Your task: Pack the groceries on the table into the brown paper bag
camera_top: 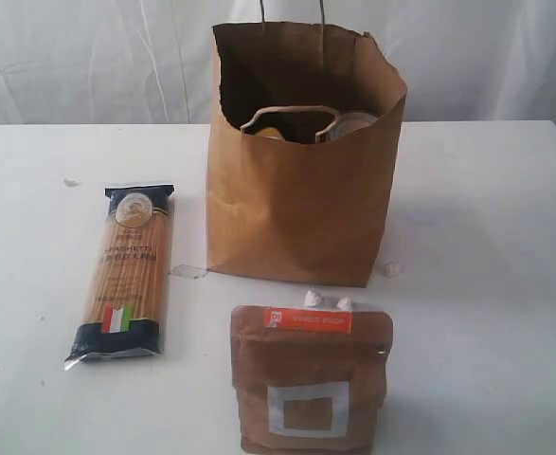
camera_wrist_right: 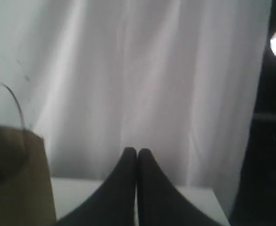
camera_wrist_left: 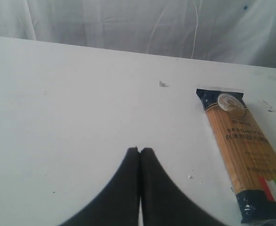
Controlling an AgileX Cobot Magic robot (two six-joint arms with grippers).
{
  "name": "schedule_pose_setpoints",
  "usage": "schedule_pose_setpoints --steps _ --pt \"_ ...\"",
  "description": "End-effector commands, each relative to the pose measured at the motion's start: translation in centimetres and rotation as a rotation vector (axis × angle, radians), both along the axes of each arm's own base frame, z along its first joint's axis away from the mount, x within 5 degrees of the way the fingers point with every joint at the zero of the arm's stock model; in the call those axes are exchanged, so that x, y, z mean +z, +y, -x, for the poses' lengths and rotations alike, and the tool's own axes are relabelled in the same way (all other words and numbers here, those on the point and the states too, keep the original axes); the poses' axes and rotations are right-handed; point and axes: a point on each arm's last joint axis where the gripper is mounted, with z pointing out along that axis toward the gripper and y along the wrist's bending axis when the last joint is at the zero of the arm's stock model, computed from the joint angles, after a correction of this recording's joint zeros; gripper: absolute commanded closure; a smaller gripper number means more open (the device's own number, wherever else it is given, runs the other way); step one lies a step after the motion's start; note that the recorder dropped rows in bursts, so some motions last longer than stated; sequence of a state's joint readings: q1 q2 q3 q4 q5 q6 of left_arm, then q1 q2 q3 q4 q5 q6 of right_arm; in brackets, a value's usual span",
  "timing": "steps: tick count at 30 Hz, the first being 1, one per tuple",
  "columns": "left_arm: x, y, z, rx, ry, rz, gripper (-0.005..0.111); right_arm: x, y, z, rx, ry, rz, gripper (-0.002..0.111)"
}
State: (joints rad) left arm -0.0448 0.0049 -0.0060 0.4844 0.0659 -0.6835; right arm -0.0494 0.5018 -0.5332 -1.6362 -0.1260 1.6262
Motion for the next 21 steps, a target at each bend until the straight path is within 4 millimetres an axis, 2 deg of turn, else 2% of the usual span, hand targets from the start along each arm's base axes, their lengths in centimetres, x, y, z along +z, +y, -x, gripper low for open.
schedule_pose_setpoints --steps 1,4,6,8,10,13,15,16,17,19,20,21 --pt "-0.3 0.1 0.0 0.008 0.012 -0.005 0.107 -5.5 -0.6 -7.7 -0.022 0.378 0.033 0.108" --pt "-0.2 0.1 0.0 0.007 0.009 -0.005 0.107 -9.3 -1.6 -10.8 -0.107 0.557 0.047 0.108" --pt "-0.3 0.1 0.0 0.006 0.010 -0.010 0.107 -10.7 -1.8 -11.7 -0.119 0.622 0.071 0.108" --pt "-0.3 0.1 0.0 0.006 0.010 -0.010 0.107 -11.0 -2.1 -11.9 -0.136 0.631 0.134 0.108" --pt "-0.3 0.1 0.0 0.006 0.010 -0.010 0.107 -10.4 -2.7 -11.6 -0.193 0.603 0.240 0.108" --pt "-0.3 0.1 0.0 0.006 0.010 -0.010 0.107 -8.9 -4.8 -10.3 -0.443 0.579 0.324 0.108" --pt "-0.3 0.1 0.0 0.006 0.010 -0.010 0.107 -8.8 -6.0 -9.6 -0.589 0.690 0.395 0.108" --pt "-0.3 0.1 0.0 0.006 0.010 -0.010 0.107 -9.1 -6.1 -9.6 -0.586 0.779 0.437 0.108" --pt "-0.3 0.1 0.0 0.006 0.010 -0.010 0.107 -9.5 -5.7 -9.9 -0.522 0.896 0.413 0.108" --pt "-0.3 0.1 0.0 0.006 0.010 -0.010 0.107 -10.1 -3.5 -10.8 -0.232 1.150 0.347 0.108" --pt "-0.3 0.1 0.0 0.005 0.010 -0.009 0.107 -9.8 -1.5 -11.4 0.042 1.263 0.302 0.108" --pt "-0.3 0.1 0.0 0.005 0.010 -0.009 0.107 -9.2 0.2 -11.7 0.224 1.286 0.259 0.108"
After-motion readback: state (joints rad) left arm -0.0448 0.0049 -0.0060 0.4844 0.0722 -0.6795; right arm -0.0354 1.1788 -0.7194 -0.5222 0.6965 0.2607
